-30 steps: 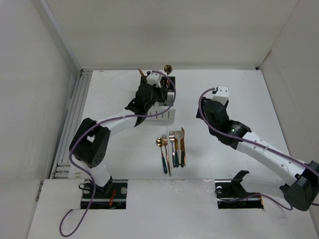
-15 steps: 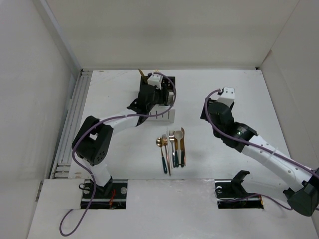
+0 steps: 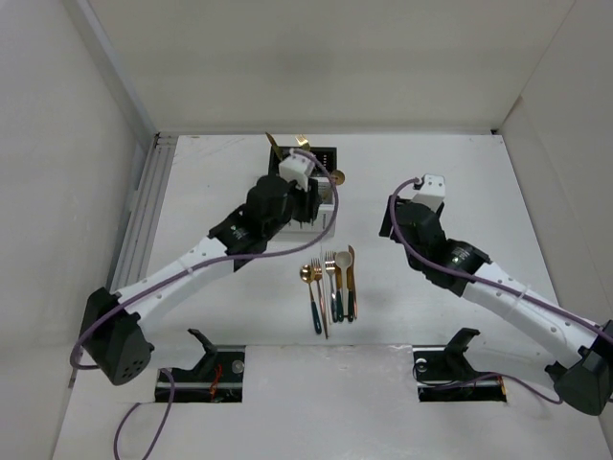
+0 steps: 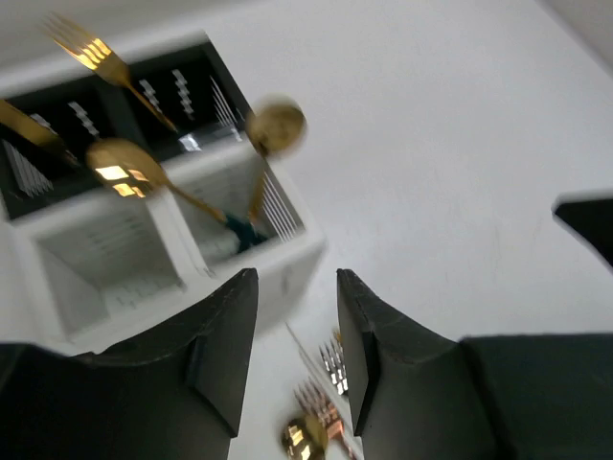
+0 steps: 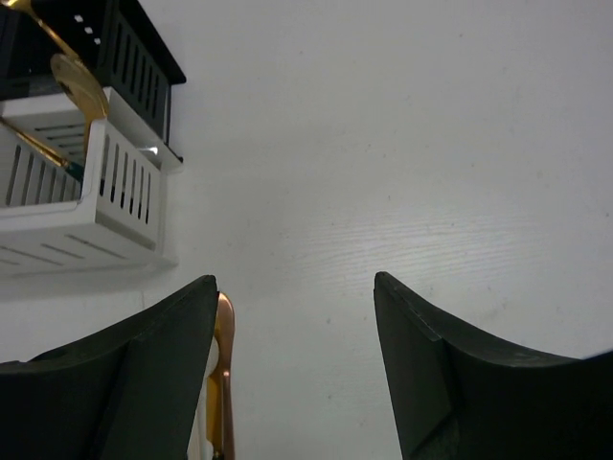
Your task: Sort the eating utensils into containers
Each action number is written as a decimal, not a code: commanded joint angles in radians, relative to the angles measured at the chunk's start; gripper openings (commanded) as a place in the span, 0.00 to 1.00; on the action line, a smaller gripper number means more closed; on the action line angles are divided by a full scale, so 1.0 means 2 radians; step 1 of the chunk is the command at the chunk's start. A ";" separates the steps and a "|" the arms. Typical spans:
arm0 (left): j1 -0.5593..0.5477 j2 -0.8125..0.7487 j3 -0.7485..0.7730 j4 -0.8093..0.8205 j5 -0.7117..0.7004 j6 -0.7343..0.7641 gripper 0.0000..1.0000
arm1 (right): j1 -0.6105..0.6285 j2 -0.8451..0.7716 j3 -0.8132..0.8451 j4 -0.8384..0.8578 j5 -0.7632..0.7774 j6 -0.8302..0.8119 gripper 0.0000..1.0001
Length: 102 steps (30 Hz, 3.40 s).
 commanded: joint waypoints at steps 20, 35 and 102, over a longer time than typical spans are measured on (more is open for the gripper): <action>-0.111 0.039 -0.154 -0.129 0.176 -0.057 0.39 | 0.030 -0.072 -0.054 -0.123 -0.003 0.128 0.69; -0.115 0.021 -0.202 -0.118 0.193 -0.099 0.41 | 0.030 -0.086 -0.059 -0.148 0.007 0.139 0.69; -0.115 0.125 -0.138 -0.253 0.094 -0.197 0.00 | 0.030 -0.101 -0.047 -0.184 0.055 0.141 0.69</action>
